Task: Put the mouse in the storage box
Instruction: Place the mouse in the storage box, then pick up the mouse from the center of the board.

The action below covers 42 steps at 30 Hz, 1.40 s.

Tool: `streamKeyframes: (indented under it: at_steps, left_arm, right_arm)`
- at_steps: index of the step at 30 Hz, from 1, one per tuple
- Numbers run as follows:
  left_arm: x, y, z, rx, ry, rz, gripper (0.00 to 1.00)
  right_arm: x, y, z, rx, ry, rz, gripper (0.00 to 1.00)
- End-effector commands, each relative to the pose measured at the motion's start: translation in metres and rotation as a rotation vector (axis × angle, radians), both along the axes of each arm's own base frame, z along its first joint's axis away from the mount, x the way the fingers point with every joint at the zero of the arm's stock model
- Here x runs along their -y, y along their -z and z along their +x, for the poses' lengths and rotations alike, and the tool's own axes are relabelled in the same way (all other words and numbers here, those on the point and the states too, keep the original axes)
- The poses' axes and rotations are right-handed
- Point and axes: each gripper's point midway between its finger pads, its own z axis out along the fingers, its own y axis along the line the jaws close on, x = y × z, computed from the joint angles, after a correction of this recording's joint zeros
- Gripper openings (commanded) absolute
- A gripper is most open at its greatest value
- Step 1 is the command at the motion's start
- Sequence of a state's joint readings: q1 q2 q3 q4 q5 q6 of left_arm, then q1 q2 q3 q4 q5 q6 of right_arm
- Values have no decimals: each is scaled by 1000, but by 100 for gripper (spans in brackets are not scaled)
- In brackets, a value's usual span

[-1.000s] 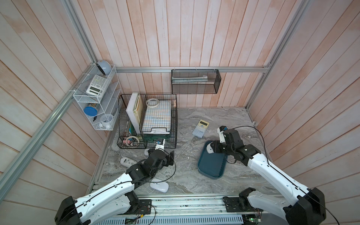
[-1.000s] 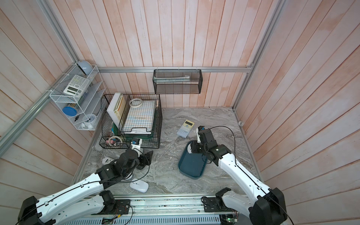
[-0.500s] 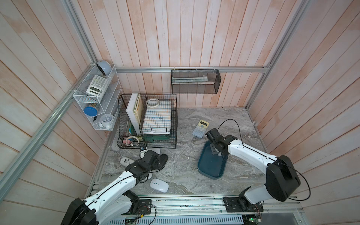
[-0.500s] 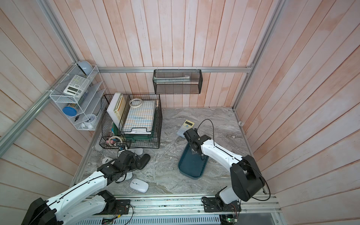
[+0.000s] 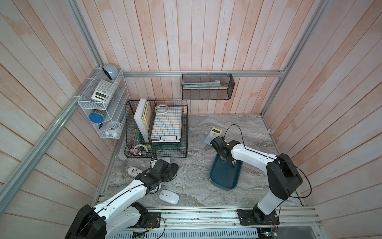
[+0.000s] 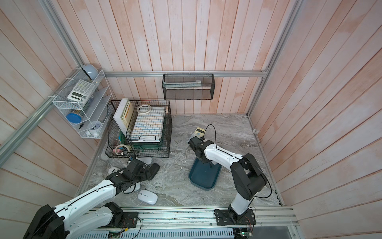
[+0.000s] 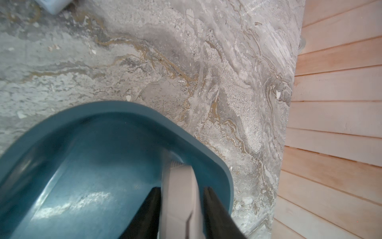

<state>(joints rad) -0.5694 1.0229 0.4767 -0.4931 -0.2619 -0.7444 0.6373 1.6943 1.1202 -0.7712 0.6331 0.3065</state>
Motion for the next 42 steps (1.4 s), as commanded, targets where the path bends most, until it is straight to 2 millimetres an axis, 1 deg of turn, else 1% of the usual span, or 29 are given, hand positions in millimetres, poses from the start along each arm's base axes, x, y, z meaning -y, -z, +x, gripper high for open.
streamKeyframes:
  at_steps: [1,3,4,6,8,10,12,14,16,19,21,23,26,29,33,37,38,41,42]
  left_arm:
    - [6,-13,7,34,20,-26,98]
    - [8,-16,8,41,27,-33,98]
    - [10,-18,9,47,35,-39,98]
    - [16,-23,12,54,62,-53,98]
    - [24,-27,13,53,106,-73,98]
    - [35,-29,14,38,158,-91,98]
    - [43,-32,16,28,196,-97,98]
    - [48,-33,19,21,224,-83,98]
    - [55,-35,21,15,257,-69,97]
    - [68,-33,23,-2,321,-47,98]
    - [77,-28,24,-25,356,-25,97]
    - [81,-19,27,-54,374,17,96]
    - [82,-7,31,-90,370,53,95]
    - [75,4,35,-115,340,109,95]
    - [60,13,36,-131,290,176,95]
    - [56,29,28,-182,271,168,95]
    - [55,32,26,-197,265,171,93]
    - [54,37,20,-214,253,158,93]
    - [54,37,18,-216,248,147,91]
  right_arm:
    - [-1,0,1,-8,-3,-20,52]
    - [-2,-2,2,3,4,-8,65]
    - [-4,-4,2,7,5,11,68]
    - [-9,-9,0,16,-1,58,70]
    - [-22,-19,-2,31,-31,156,70]
    - [-40,-37,-7,72,-95,299,71]
    - [-53,-57,-13,137,-136,438,72]
    - [-55,-77,-17,245,-130,562,72]
    - [-55,-92,-23,335,-157,646,72]
    - [-46,-106,-37,427,-160,739,74]
    - [-41,-108,-48,442,-155,777,74]
    - [-33,-106,-59,442,-142,790,74]
    - [-26,-102,-66,464,-125,809,74]
    - [-25,-100,-68,470,-128,819,75]
    - [-25,-92,-66,444,-119,791,74]
    - [-26,-88,-64,427,-113,777,74]
    - [-26,-88,-64,429,-113,776,74]
    - [-26,-88,-64,431,-115,777,74]
    - [-26,-87,-64,430,-113,778,74]
